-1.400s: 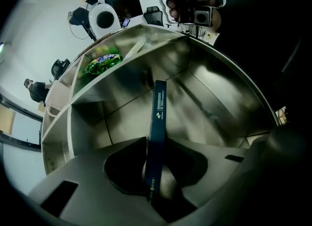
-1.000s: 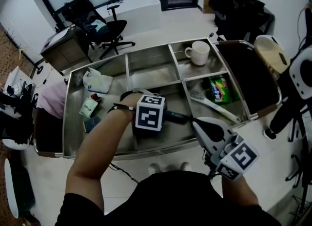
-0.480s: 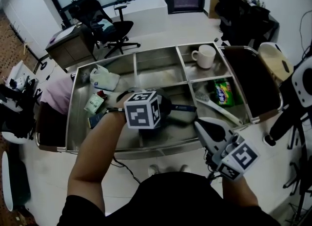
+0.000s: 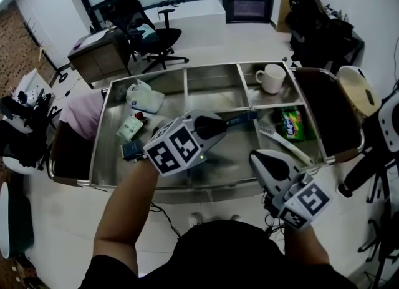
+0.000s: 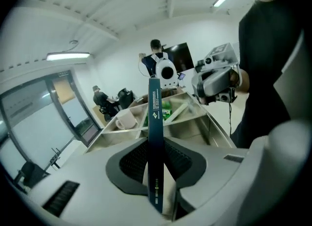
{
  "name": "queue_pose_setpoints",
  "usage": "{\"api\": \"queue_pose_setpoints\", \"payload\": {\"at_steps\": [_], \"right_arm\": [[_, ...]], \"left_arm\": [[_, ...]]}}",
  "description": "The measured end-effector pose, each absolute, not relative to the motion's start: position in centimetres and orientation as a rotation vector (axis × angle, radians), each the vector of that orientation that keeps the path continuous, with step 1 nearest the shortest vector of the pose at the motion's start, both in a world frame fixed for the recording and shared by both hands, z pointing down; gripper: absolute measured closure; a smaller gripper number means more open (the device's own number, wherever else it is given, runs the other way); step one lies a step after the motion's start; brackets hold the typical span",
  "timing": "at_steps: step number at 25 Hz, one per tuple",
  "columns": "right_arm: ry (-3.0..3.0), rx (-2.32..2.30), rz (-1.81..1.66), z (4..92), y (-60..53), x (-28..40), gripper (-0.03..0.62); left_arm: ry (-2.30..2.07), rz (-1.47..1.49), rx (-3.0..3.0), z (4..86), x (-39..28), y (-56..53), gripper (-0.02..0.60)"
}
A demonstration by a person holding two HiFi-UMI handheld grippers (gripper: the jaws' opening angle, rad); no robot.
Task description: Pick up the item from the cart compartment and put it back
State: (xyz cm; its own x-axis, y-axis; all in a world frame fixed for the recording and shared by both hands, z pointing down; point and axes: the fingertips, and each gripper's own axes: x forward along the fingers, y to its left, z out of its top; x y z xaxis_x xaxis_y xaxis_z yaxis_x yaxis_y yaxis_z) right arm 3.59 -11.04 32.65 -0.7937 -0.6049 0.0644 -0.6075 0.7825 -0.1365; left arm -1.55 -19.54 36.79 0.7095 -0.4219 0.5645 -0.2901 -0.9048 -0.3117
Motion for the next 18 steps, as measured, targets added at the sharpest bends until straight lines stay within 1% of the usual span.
{"api": "queue_pose_setpoints", "payload": {"at_steps": [6,10,18], "right_arm": [[-2.955,0.978,0.225,32.7,-11.0,2.7,0.579],[-2.958,0.971,0.212,32.5,-11.2,2.2,0.579],[-3.003,0.973,0.156,30.9,-11.0,1.4,0.579]], "left_arm": [[0.840,-0.495,-2.863,32.2,-2.4,-19.0,0.497],[1.000,-0.228,-2.944,30.0,-3.3,-18.1,0.497],[1.247,0.106,-2.887,26.3,-6.5,-14.5,0.497]]}}
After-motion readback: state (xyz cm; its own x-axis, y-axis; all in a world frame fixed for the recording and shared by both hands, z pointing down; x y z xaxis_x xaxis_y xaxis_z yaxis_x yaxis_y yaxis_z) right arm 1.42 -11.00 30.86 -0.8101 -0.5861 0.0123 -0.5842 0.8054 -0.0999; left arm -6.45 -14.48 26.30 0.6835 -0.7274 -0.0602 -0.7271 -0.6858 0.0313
